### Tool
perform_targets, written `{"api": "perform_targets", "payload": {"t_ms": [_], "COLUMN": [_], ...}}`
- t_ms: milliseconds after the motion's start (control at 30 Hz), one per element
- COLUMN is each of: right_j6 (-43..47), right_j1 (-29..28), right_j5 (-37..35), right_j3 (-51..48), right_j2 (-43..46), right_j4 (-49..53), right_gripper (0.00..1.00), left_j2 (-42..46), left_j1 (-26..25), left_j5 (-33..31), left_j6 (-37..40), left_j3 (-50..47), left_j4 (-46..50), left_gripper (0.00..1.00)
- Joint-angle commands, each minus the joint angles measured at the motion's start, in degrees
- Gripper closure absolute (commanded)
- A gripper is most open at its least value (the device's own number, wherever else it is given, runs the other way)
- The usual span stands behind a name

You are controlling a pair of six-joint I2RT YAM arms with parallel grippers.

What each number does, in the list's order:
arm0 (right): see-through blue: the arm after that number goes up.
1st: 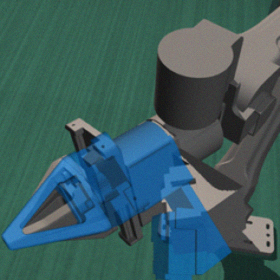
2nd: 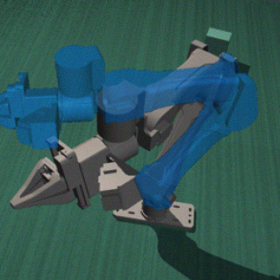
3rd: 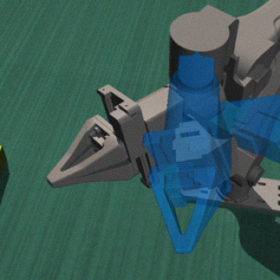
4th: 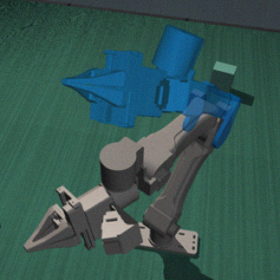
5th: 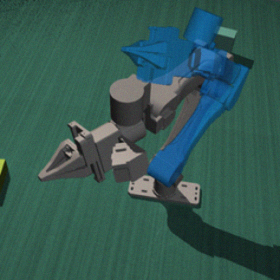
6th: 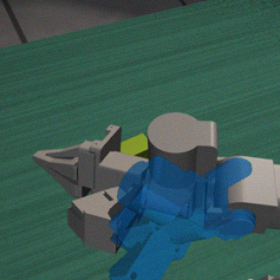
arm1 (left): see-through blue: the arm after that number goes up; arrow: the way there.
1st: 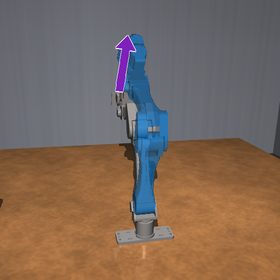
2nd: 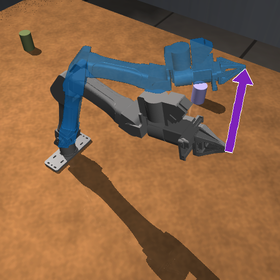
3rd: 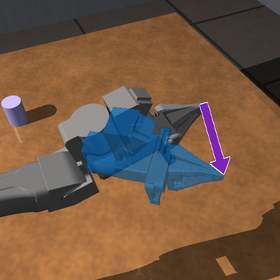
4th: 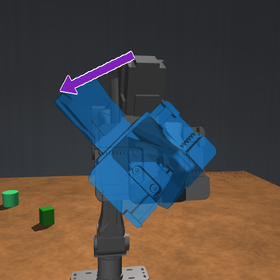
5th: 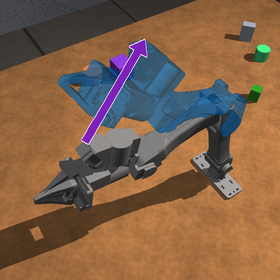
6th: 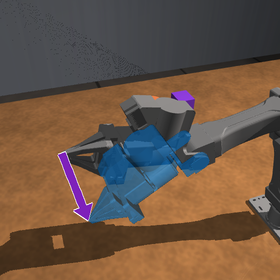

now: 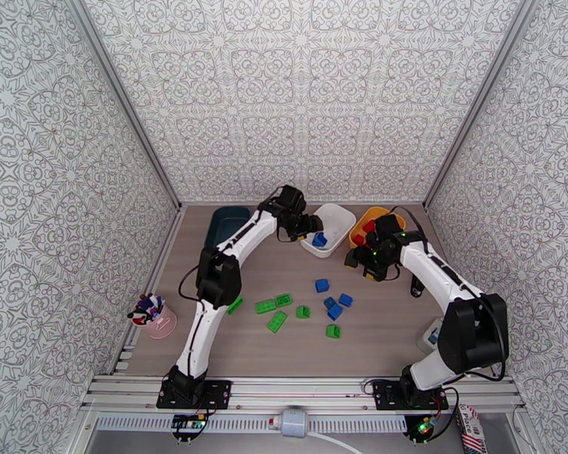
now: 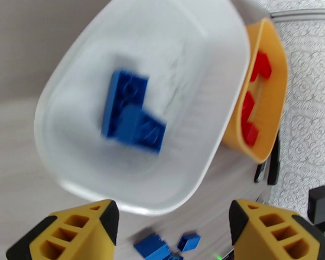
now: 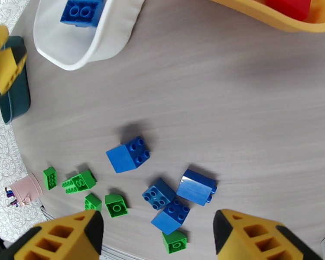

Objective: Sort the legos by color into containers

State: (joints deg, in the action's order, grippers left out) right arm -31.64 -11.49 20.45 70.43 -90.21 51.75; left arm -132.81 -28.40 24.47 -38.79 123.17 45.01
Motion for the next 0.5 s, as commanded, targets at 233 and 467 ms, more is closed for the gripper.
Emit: {"api": "perform_targets", "payload": {"t_ms": [233,467], "right_j6": [-0.85,0.61], "right_j1": [-12.3,-18.66], "right_j5": [-6.29,-11.38], "right_j3": [-3.14,4.41], "right_j2": [-1.69,-10.87], "right_j4": [1.04,2.41], "right_gripper": [0.27,0.24], "left_j2": [25.65,38.62], "left_j1": [-1.24,-5.43], "left_j5": [-16.28,-24.75], "left_j6": [1.16,-7.72], "left_j3": [-28.01,-51.62], "left_j4": [-4.56,-6.43], "left_gripper": [0.25,0.24]}}
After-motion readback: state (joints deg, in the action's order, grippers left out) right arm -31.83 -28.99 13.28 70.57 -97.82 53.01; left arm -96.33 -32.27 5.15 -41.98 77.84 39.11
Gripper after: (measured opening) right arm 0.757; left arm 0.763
